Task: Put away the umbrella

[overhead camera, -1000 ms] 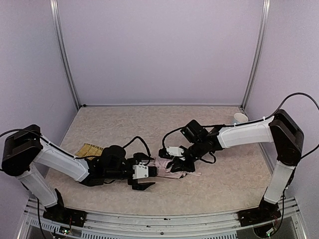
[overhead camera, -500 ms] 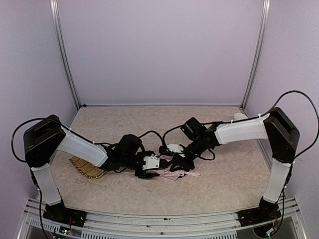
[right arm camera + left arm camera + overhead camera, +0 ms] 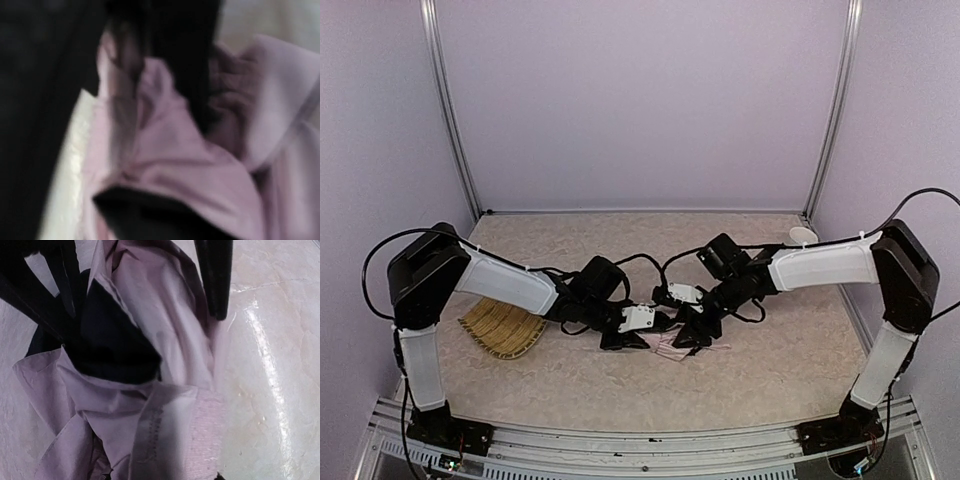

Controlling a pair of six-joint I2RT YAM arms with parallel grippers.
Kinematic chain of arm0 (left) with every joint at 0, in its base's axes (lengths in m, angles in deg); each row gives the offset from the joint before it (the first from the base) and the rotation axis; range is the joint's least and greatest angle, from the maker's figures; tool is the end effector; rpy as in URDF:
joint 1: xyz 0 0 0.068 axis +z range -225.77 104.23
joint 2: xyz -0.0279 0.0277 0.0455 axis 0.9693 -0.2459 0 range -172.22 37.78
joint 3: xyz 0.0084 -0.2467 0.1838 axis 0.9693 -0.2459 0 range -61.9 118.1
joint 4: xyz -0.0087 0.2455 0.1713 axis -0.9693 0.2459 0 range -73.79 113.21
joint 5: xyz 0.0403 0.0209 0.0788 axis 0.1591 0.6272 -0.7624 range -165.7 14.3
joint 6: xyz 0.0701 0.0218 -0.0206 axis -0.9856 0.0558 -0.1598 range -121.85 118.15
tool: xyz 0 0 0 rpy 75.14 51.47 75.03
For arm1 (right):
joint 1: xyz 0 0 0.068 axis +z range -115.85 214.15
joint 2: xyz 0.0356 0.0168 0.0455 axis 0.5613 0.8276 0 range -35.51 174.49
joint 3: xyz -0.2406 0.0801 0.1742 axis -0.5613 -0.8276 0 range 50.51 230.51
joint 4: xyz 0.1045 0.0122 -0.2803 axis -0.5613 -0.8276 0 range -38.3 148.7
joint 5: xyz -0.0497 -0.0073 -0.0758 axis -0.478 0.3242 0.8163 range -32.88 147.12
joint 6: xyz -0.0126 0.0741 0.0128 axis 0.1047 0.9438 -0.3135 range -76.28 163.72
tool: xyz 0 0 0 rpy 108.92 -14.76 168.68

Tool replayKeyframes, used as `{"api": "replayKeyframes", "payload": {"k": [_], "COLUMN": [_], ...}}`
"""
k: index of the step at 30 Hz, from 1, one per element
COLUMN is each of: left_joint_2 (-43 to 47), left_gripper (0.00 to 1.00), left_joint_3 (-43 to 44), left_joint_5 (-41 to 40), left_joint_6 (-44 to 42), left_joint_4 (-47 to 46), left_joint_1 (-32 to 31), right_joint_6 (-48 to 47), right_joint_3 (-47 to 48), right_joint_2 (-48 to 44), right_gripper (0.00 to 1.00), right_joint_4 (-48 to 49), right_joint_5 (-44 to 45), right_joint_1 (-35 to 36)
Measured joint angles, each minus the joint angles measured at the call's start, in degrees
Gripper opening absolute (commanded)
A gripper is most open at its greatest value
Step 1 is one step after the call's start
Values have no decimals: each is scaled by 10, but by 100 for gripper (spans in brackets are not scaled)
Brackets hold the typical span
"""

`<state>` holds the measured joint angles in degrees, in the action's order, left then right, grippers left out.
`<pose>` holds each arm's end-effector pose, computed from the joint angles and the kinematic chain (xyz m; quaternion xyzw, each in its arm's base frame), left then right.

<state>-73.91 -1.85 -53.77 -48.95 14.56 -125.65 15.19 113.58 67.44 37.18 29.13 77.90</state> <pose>0.2656 -0.3529 0.1032 0.7340 0.5626 -0.1869 0.3313 0.2733 0.3035 0.1539 -0.6028 0.7241 0.2641 0.2065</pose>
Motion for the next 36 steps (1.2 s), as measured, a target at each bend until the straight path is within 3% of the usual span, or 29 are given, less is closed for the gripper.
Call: {"api": "replayKeyframes", "payload": {"k": [8, 18, 26, 27, 30, 36], "left_joint_2": [-33, -41, -59, -63, -71, -85], "left_gripper": [4, 3, 2, 2, 2, 2], "left_joint_3": [60, 72, 104, 109, 125, 149], "left_joint_5": [28, 72, 131, 136, 148, 168], "left_joint_6": [68, 151, 164, 164, 164, 161], "left_joint_4": [57, 61, 104, 111, 131, 164], "left_joint_1": [0, 18, 34, 35, 38, 39], "right_joint_6": [38, 2, -89, -96, -110, -149], "right_joint_3": [-129, -209, -250, -250, -250, -247], "right_joint_2": [-161, -270, -233, -221, -194, -160], "right_gripper": [72, 73, 77, 78, 100, 100], "right_joint_4": [71, 179, 249, 254, 270, 310], "right_joint_5": [105, 223, 328, 337, 363, 405], "right_joint_1": [-7, 9, 141, 149, 158, 158]}}
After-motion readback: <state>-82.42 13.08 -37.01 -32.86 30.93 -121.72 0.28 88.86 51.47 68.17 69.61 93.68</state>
